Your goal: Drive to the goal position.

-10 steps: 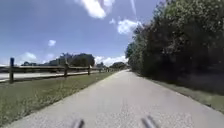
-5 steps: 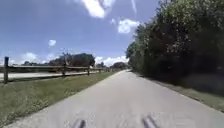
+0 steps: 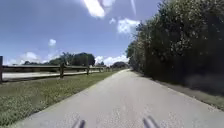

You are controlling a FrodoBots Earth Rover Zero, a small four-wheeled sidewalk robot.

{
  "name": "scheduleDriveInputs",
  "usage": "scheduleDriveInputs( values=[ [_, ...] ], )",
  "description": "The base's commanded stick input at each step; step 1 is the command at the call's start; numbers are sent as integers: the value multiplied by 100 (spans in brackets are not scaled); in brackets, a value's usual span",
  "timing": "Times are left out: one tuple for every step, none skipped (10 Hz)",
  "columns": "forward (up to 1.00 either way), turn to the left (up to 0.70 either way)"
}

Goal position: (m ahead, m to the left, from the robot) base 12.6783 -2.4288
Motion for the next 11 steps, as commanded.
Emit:
scheduleDriveInputs(
  values=[
    [50,0],
    [50,0],
    [50,0],
    [50,0],
    [50,0],
    [50,0],
    [50,0],
    [50,0],
    [50,0],
    [50,0],
    [50,0]
  ],
)
